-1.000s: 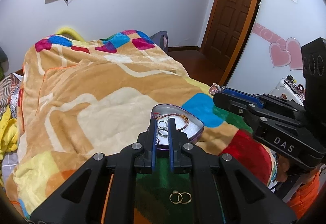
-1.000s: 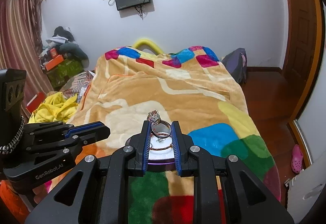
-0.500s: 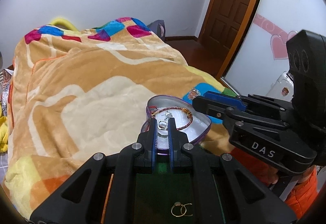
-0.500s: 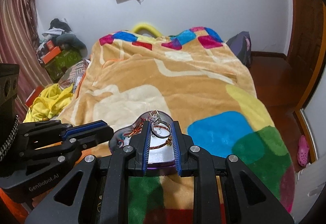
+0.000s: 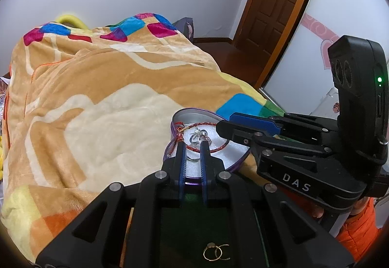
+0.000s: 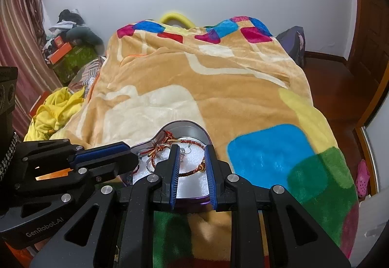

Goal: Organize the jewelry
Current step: 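Lower the stone ring into the tin and open the right tool while the left tool releases the earring, then withdraw both tools and grasp a gold hoop earring with the right tool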

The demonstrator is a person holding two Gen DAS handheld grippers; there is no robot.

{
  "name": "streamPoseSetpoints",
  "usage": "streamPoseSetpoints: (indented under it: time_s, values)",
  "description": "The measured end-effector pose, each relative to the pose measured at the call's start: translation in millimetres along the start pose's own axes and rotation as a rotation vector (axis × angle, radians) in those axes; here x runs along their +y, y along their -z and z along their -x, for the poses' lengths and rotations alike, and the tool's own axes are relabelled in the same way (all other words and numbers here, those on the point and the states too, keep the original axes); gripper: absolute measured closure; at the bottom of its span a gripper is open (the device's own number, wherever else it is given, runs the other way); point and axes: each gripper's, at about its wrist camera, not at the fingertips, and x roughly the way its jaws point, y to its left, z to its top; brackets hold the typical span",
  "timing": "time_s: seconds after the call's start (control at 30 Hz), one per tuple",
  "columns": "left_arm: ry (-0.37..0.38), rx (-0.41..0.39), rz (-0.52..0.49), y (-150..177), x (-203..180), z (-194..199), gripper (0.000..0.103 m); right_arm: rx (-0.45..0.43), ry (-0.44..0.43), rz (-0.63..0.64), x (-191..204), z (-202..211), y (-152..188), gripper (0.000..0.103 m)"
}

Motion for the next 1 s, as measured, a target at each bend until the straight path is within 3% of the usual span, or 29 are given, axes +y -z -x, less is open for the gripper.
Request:
streamPoseSetpoints:
  time_s: [0.5, 0.73, 1.0]
  values:
    - [-0.043, -0.056, 0.004, 0, -2, 45, 0.093, -0.051, 0.031, 0.043, 21, 38, -1, 0.084]
    - [-0.073, -0.078, -0.01, 9, -5, 72, 0.077, -0.065, 0.039, 0.056, 32, 55, 6, 0.082]
    - [-0.094, -0.095, -0.015, 27, -6, 97, 0.071, -0.01, 0.054, 0.067, 44, 54, 27, 0.082]
